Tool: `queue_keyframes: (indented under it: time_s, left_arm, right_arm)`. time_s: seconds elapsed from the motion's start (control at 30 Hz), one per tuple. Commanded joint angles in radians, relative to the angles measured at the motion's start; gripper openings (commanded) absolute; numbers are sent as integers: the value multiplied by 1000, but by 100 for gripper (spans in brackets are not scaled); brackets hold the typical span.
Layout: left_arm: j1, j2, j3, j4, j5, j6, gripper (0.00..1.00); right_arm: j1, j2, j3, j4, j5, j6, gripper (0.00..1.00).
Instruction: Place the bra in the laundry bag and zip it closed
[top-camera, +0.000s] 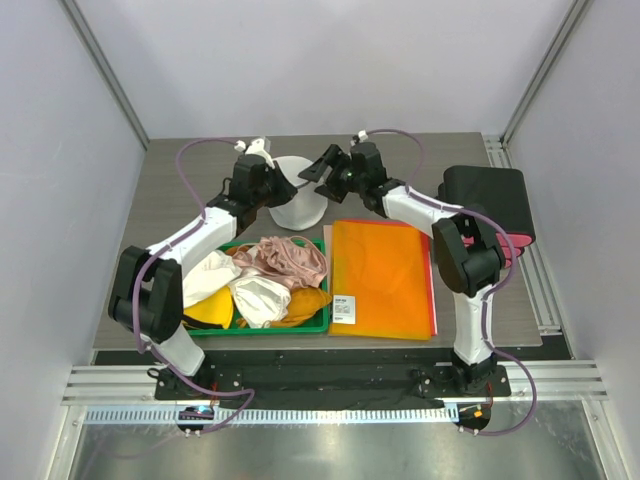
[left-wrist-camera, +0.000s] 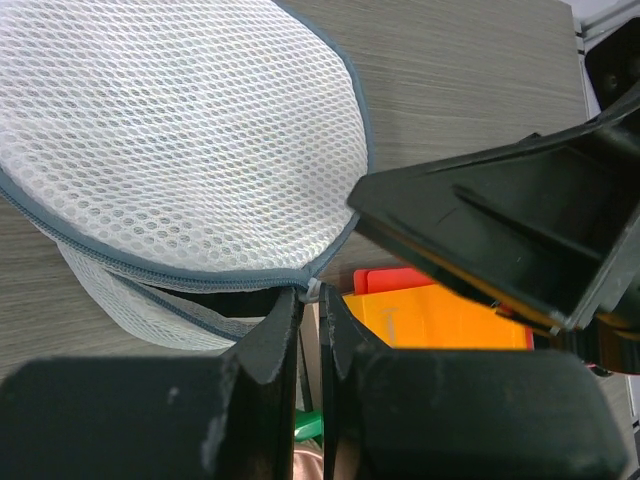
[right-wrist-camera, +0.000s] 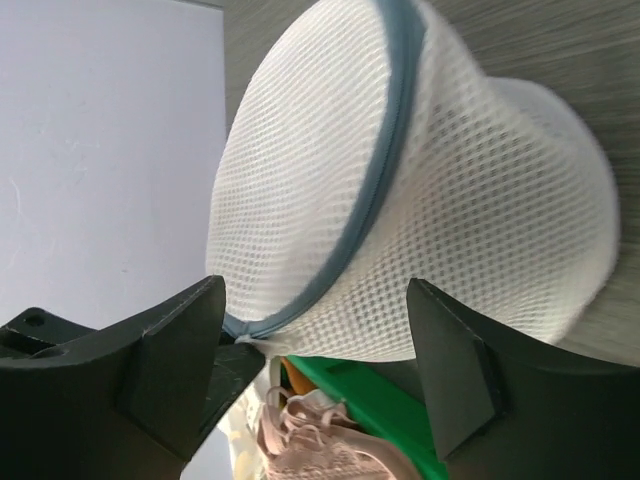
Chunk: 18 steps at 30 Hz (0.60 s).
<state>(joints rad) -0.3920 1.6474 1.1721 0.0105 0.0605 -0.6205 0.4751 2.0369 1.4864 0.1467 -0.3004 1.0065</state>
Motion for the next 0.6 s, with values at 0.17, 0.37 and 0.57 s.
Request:
queue_keyframes:
  time_s: [0.17,0.37,0.57]
  left_arm:
    - [4,-8,23,43,35,11,0]
    - [4,0,24,13,-17,13,0]
    - [7,-11,28,-48,-132,8,0]
  right_arm:
    - [39,14,67,74,40,102,63]
    - [13,51,104,70,35,106,26]
    - [-58,118,155,83,-22,90,1]
